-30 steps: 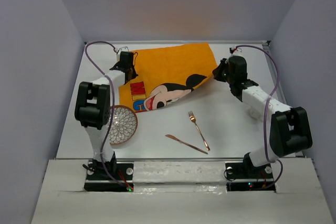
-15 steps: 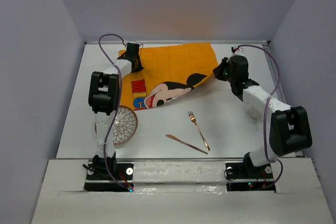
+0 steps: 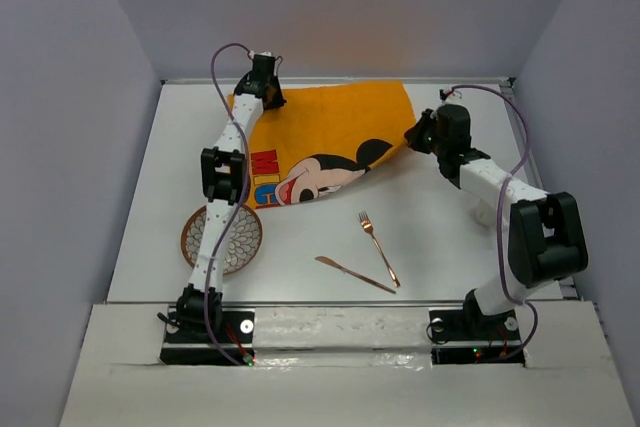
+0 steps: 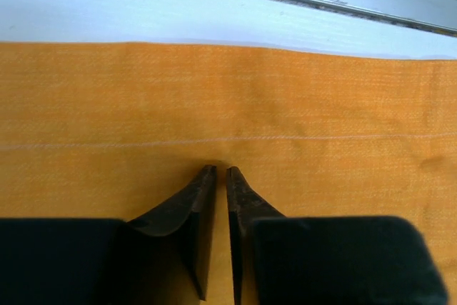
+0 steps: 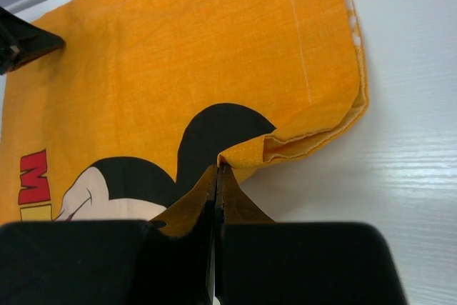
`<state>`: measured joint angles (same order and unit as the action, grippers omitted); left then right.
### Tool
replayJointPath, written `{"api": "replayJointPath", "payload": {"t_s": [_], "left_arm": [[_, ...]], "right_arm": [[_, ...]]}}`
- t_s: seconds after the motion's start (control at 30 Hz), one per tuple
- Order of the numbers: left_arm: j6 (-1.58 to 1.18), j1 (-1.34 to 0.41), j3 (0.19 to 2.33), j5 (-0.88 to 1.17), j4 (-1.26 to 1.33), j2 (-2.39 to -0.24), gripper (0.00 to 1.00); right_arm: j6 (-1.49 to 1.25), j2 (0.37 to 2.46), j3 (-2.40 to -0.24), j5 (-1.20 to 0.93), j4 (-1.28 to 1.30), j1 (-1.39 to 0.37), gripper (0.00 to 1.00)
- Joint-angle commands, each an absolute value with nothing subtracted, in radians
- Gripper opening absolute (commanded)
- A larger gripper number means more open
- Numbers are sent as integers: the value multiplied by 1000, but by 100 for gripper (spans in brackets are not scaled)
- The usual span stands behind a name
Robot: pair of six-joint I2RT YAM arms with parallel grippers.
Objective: Set the dinner table for one person
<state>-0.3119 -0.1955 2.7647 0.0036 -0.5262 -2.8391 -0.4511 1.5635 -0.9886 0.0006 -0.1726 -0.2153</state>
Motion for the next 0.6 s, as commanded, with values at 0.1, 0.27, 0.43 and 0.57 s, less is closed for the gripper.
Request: {"api": "replayJointPath", "payload": {"t_s": [0.1, 0.27, 0.43, 0.57], "left_arm": [[-253, -161, 2881, -46, -756, -2631, 44], [-229, -158, 2748, -45, -765, -2442, 66], [-238, -161, 2645, -26, -778, -2230, 66], [-210, -267, 2577, -193, -744, -2070, 65]], "right_arm": [[-474, 1600, -1058, -77, -233, -207, 0], [-462, 1605, -1058, -98, -242, -207, 0], [-445, 1591, -1058, -116, -247, -207, 0], [-449, 1591, -1058, -133, -252, -207, 0]]}}
